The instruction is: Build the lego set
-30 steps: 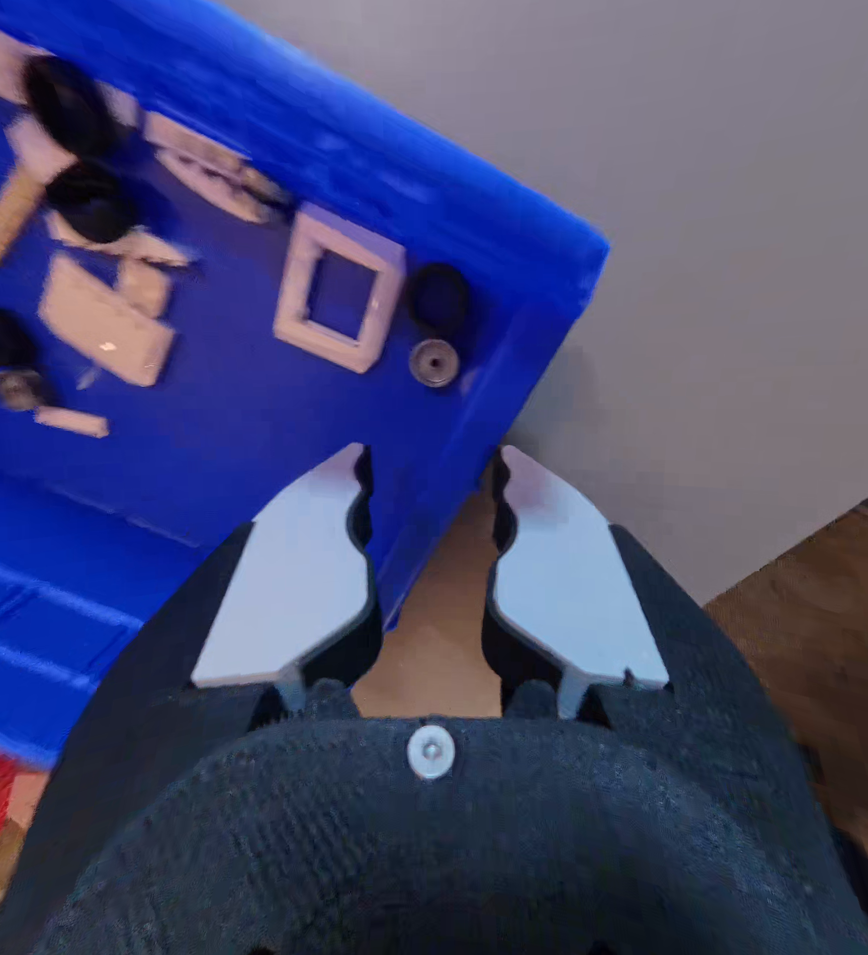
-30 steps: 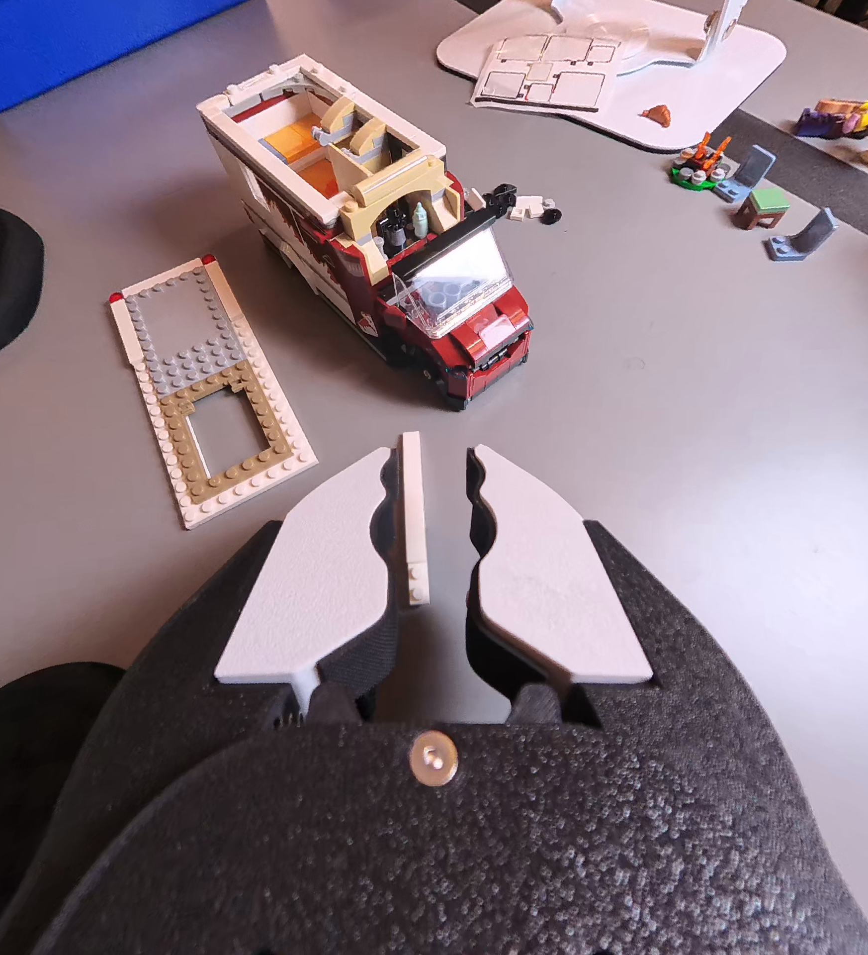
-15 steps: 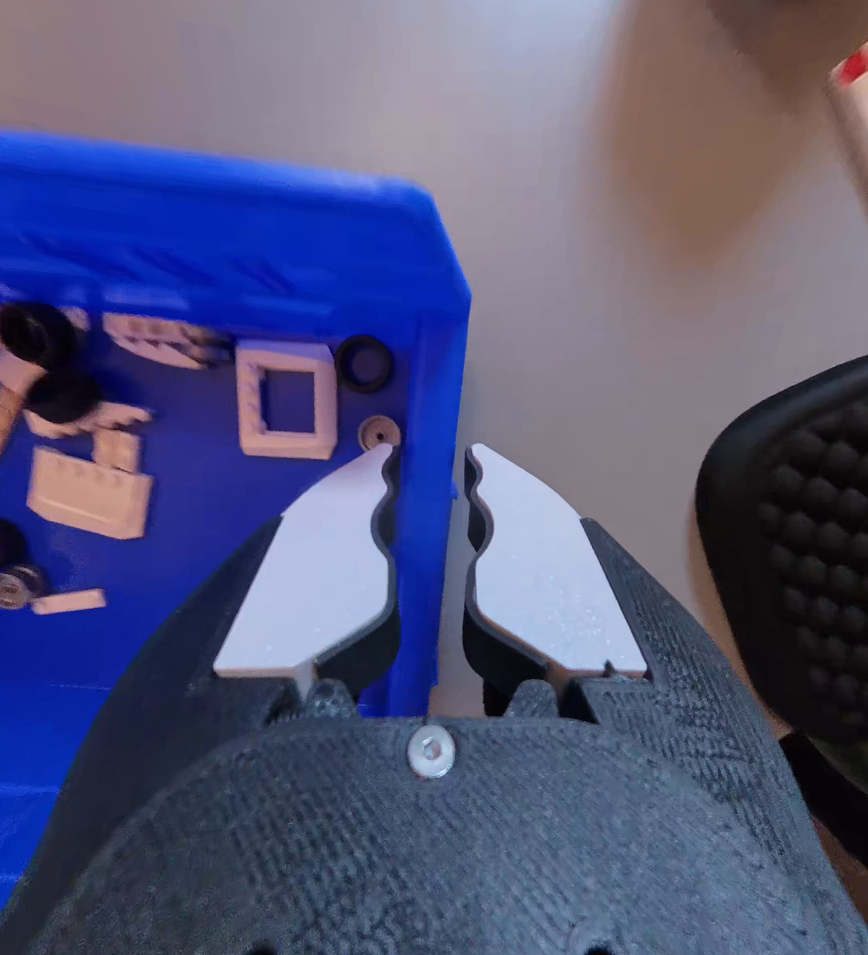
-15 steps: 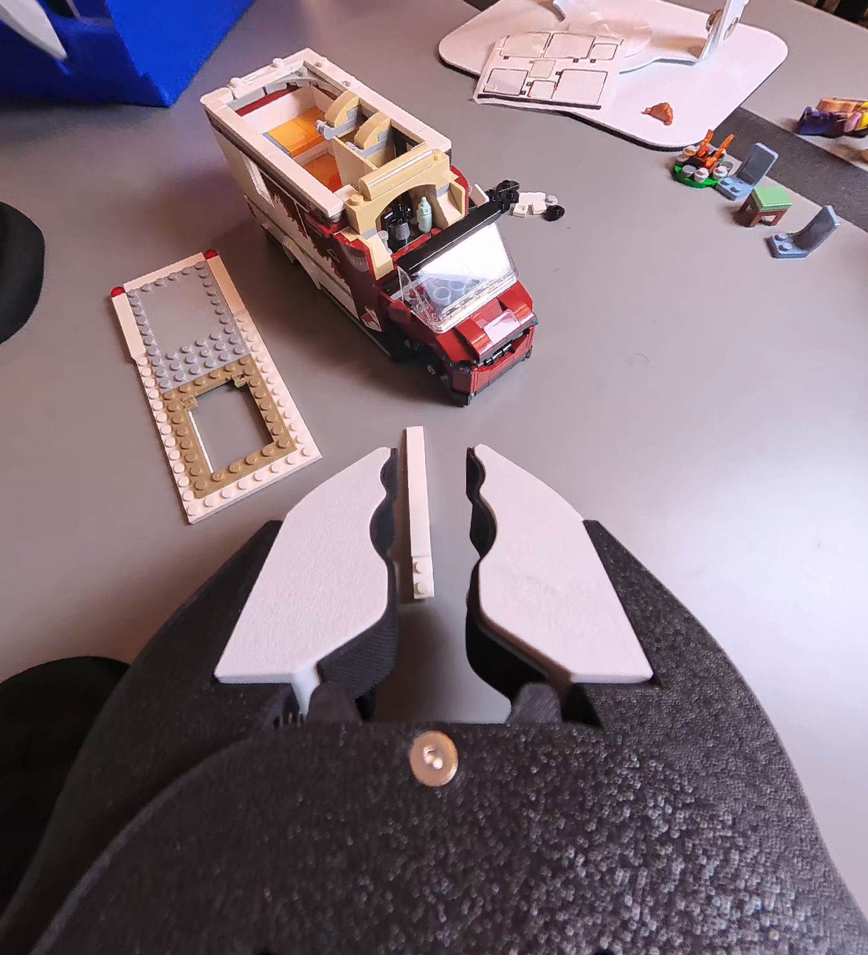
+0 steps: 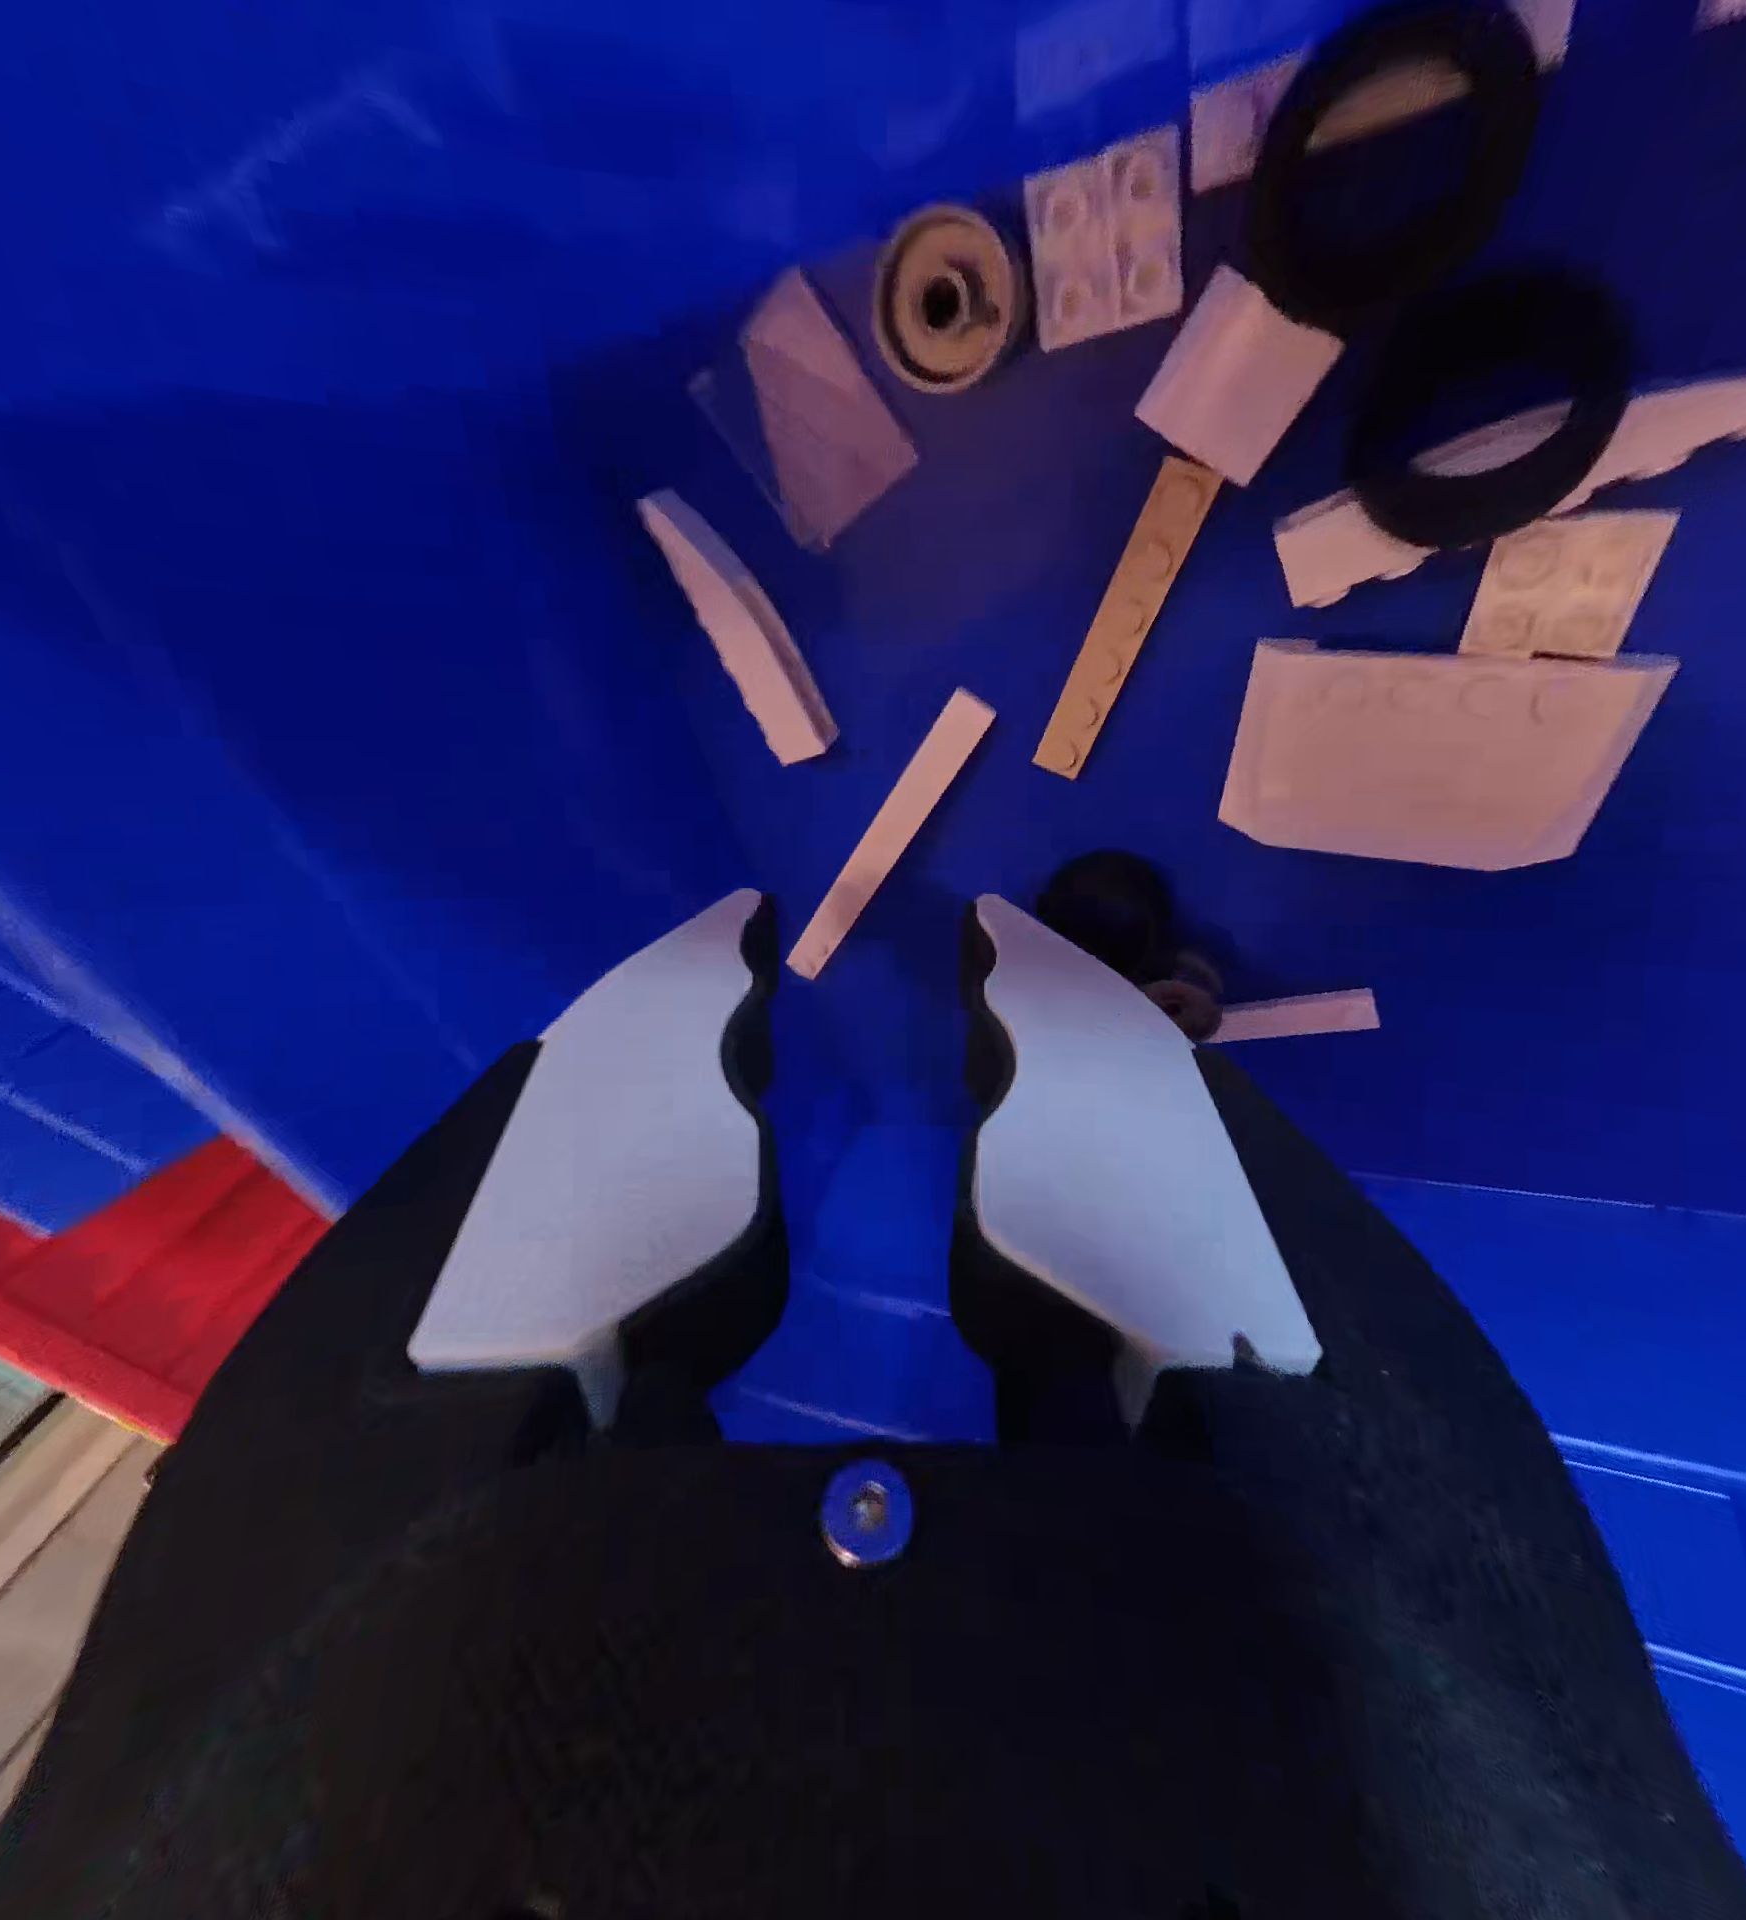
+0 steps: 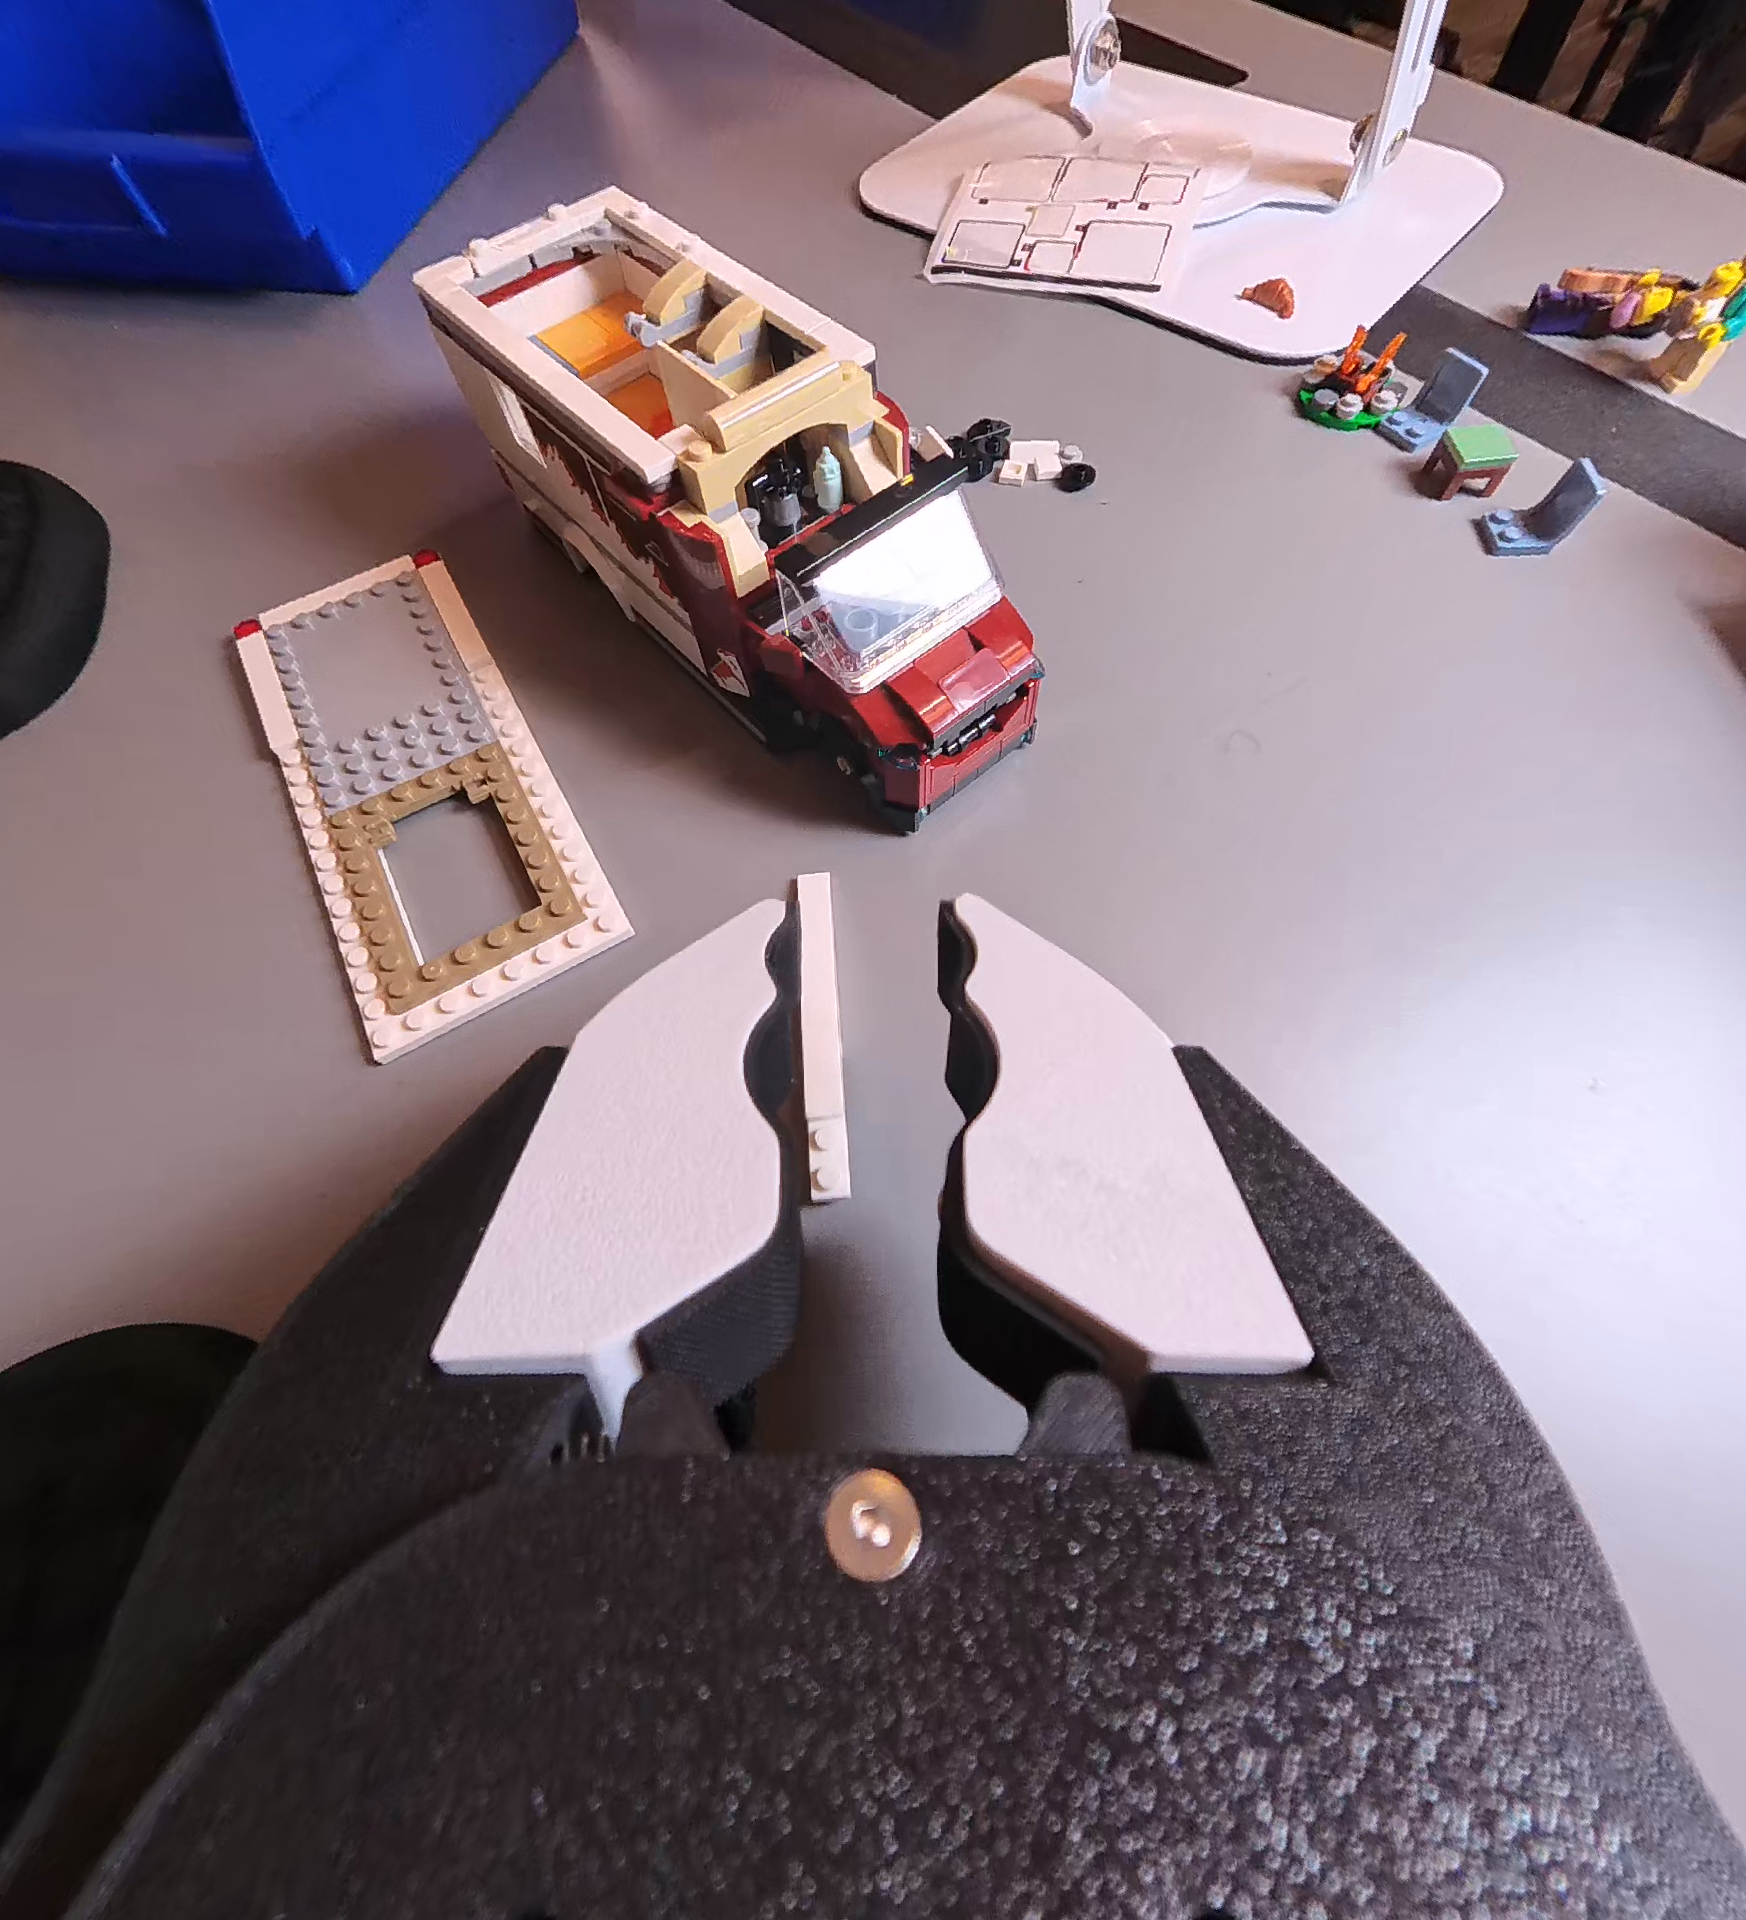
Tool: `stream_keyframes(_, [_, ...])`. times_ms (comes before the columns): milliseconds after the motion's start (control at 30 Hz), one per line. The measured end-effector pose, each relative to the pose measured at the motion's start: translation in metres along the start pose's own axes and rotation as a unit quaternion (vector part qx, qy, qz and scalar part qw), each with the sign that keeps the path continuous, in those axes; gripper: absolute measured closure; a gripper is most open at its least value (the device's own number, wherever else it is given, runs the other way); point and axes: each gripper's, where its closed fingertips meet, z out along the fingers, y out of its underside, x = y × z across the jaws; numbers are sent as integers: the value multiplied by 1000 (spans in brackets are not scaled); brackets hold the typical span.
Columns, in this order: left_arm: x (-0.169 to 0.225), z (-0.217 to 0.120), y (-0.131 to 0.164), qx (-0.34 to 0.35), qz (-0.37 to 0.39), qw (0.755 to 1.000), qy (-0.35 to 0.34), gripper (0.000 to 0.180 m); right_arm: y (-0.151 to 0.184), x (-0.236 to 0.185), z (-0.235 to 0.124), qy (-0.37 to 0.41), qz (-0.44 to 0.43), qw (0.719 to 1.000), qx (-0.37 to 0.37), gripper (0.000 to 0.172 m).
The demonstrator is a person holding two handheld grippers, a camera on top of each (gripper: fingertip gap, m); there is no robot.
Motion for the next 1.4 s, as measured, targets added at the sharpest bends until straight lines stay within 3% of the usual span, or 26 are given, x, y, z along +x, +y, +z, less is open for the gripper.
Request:
stream_keyframes(100, [5,17,3,-33,27,999,21,150,-4,-1,-1,-3,2,1000,12,148])
stream_keyframes(133, [5,20,1,-24,29,999,25,163,-5,-2,-1,-4,0,1000,14,148])
stream_keyframes(233, [6,19,4,-30,1,999,30,169,-7,-5,-1,-6,-8,1000,18,147])
stream_keyframes(333, [13,-9,-10,40,-44,998,35,172,-11,-10,-1,-10,-19,999,27,147])
stream_keyframes(500, [51,-120,-79,266,-77,960,32,172,-35,-34,0,-42,-48,995,76,147])
stream_keyframes(667, [161,-210,-166,369,47,928,34,172,-72,-85,7,-80,-123,983,106,147])
stream_keyframes(833, [271,-232,-246,388,184,901,60,172,-96,-132,20,-106,-184,973,90,142])
stream_keyframes(967, [314,-237,-281,392,239,886,72,172,-87,-148,35,-115,-218,968,38,142])
stream_keyframes(1033, [319,-237,-288,388,247,886,62,172,-81,-149,38,-105,-234,966,26,163])
stream_keyframes(1167, [323,-241,-292,420,231,873,85,172,-76,-147,30,-99,-237,966,38,164])
stream_keyframes(1233, [313,-246,-290,451,199,865,86,158,-69,-134,21,-89,-227,969,40,164])
stream_keyframes(1300, [295,-254,-280,494,153,852,83,150,-55,-108,11,-68,-209,975,28,164])
stream_keyframes(1400, [261,-266,-250,558,59,823,91,154,-22,-63,-8,-23,-159,987,-9,164])
